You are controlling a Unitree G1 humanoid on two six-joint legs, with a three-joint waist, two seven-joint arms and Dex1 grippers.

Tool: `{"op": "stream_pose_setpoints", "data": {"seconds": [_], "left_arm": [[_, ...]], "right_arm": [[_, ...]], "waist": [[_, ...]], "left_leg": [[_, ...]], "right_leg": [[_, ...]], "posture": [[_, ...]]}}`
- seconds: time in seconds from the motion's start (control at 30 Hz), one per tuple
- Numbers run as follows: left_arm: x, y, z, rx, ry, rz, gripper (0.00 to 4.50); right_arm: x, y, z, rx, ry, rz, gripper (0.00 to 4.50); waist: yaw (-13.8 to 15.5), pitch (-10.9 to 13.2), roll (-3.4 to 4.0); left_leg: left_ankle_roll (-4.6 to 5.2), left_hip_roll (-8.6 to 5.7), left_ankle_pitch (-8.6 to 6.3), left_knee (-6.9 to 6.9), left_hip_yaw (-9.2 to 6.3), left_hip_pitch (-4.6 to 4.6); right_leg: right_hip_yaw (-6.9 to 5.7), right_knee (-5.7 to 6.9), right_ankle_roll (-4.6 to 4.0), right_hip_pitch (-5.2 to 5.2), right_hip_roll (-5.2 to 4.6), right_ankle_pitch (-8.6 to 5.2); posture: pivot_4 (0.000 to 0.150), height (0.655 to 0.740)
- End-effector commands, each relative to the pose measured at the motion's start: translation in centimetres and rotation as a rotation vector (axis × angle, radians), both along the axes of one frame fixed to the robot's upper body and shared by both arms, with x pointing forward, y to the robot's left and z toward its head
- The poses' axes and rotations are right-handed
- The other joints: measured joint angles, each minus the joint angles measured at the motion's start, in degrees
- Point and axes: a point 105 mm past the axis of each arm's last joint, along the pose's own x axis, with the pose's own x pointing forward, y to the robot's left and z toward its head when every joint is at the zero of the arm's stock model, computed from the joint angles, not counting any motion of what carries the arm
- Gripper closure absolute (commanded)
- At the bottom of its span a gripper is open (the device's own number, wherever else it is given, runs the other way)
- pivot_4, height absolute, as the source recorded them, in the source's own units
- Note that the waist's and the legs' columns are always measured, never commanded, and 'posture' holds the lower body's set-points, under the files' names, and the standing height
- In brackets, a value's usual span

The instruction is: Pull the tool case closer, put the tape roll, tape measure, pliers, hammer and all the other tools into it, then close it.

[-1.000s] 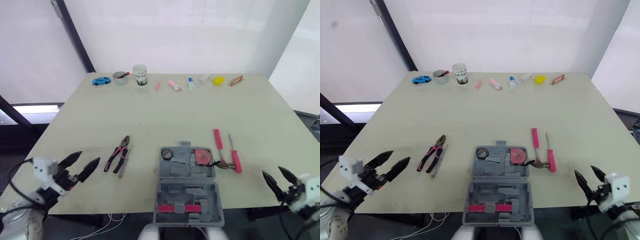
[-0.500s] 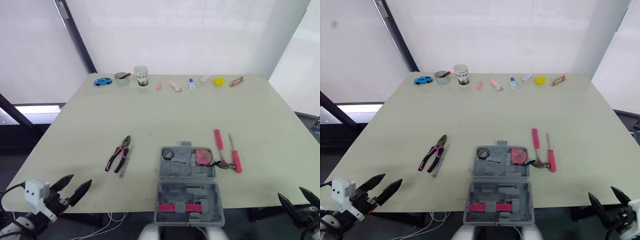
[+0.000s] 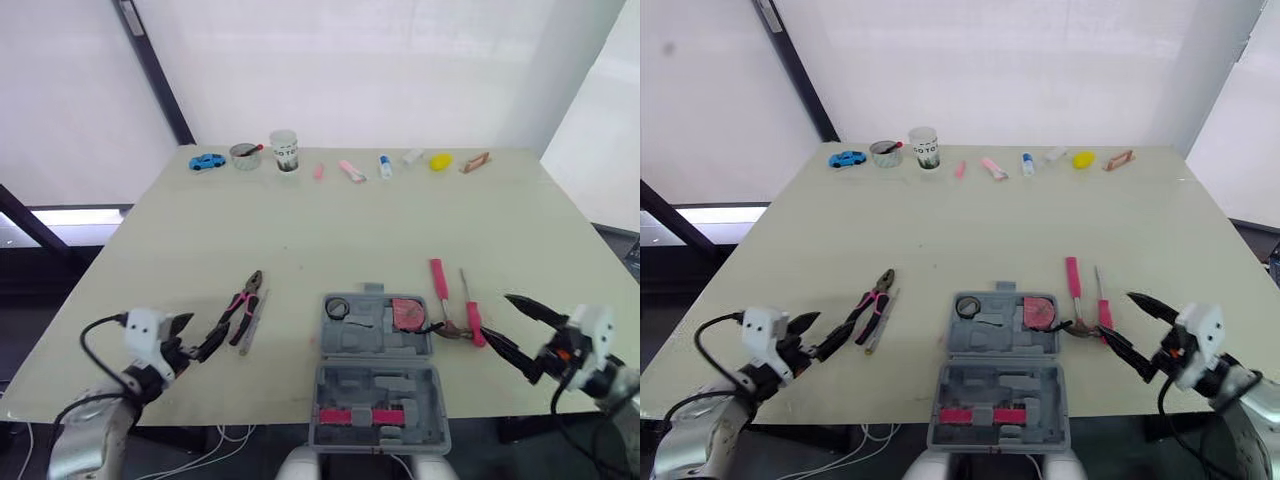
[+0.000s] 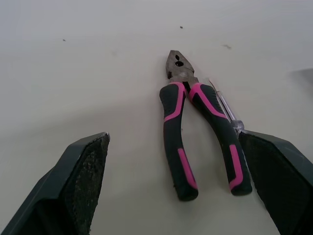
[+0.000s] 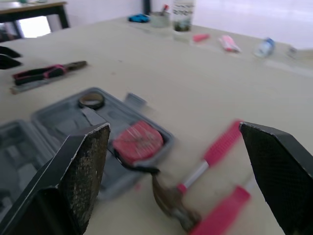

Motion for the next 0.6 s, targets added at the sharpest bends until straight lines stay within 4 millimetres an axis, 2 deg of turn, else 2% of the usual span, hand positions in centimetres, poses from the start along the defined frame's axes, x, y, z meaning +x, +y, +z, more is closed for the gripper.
{"op": "stream_pose_setpoints", "data": {"seconds": [0.03, 0.2, 0.37, 0.6], "left_arm": [[1.3, -0.4, 1.0, 0.049, -0.013, 0.031, 0.00], [3.4, -1.8, 1.7, 0.049, 0.013, 0.044, 0.00], [4.5, -3.7, 2.2, 0.064, 0.075, 0.037, 0.00], [5.4, -3.8, 1.9, 0.101, 0.181, 0.087, 0.00]], "right_arm": [[0.0, 1.8, 1.4, -0.010, -0.024, 0.139, 0.07], [0.8, 3.7, 2.4, -0.036, -0.057, 0.247, 0.07], [1.1, 5.3, 3.4, -0.033, -0.082, 0.327, 0.07], [1.8, 5.7, 3.9, -0.026, -0.097, 0.345, 0.07]], "waist": [[0.0, 0.0, 0.00], [-0.1, 0.0, -0.02], [-0.1, 0.0, -0.02], [-0.2, 0.0, -0.03]], "left_leg": [[0.00, 0.00, 0.00, 0.00, -0.02, -0.02], [0.00, -0.06, 0.00, 0.00, -0.05, -0.04], [0.00, -0.09, 0.00, 0.00, -0.09, -0.08], [0.00, -0.21, 0.00, 0.00, -0.12, -0.06]], "right_leg": [[-0.02, 0.00, 0.01, 0.00, 0.00, 0.00], [-0.05, 0.01, 0.03, 0.00, 0.02, 0.01], [-0.06, 0.01, 0.05, 0.00, 0.01, 0.03], [-0.07, 0.05, 0.07, 0.00, 0.01, 0.04]], "posture": [[0.150, 0.7400], [0.150, 0.7400], [0.150, 0.7400], [0.150, 0.7400]]}}
